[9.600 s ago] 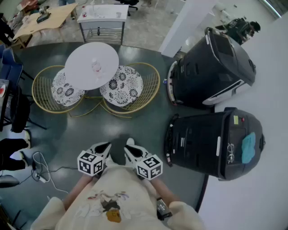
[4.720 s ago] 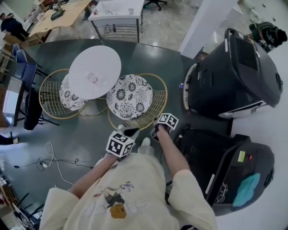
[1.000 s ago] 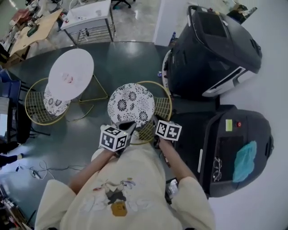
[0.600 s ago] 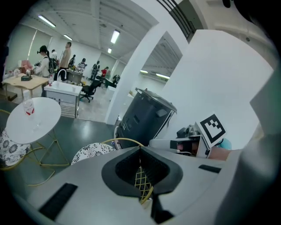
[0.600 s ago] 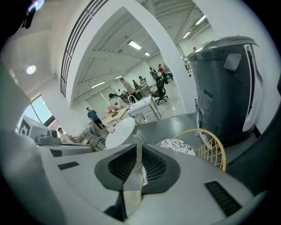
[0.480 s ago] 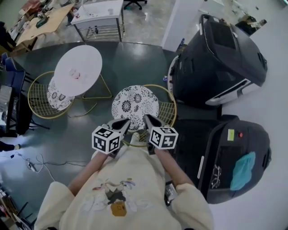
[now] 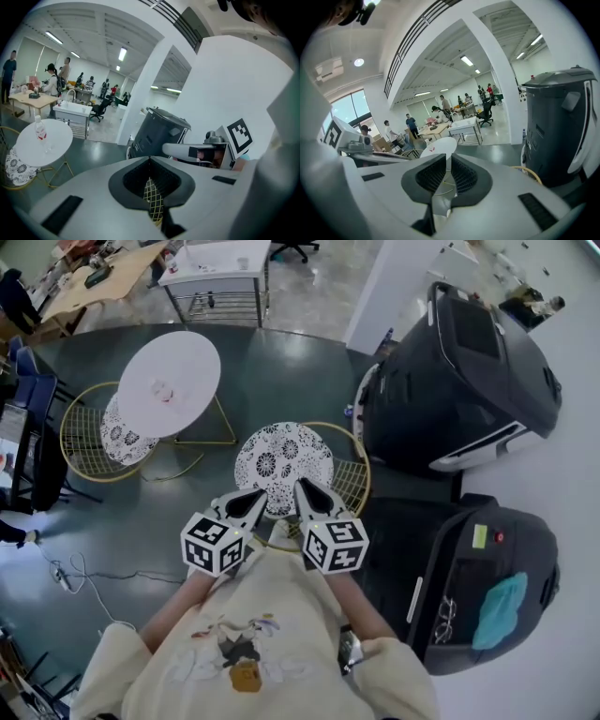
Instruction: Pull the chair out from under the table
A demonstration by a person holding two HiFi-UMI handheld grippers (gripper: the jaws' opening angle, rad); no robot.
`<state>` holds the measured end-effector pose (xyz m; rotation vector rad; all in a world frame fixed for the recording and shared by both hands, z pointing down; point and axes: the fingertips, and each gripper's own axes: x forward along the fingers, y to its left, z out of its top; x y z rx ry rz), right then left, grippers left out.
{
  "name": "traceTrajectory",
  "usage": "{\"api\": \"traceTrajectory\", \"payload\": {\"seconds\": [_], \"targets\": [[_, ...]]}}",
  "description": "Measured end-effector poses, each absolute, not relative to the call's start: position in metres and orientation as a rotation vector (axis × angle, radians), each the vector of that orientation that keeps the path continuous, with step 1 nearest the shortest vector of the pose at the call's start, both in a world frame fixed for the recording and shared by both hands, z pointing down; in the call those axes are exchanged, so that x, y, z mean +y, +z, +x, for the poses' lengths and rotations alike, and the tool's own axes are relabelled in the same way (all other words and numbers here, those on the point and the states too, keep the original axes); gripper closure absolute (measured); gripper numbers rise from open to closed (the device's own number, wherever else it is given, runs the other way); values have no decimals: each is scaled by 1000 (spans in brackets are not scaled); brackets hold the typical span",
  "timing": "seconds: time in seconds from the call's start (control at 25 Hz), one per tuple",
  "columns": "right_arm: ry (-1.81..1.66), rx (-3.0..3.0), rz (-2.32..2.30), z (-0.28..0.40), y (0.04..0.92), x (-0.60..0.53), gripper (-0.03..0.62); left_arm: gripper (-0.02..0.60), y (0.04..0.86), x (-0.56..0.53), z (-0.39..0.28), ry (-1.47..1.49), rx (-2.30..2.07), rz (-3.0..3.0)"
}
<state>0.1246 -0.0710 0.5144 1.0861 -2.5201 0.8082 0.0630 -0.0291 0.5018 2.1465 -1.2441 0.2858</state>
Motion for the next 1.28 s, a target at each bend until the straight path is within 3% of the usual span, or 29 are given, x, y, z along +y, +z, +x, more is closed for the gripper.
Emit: {"api": "traceTrajectory", "payload": {"seconds": [1.28], "targets": [[594,-2625,921,98,472,-57,572,572,478,-42,68,243,-1299,2222]]}}
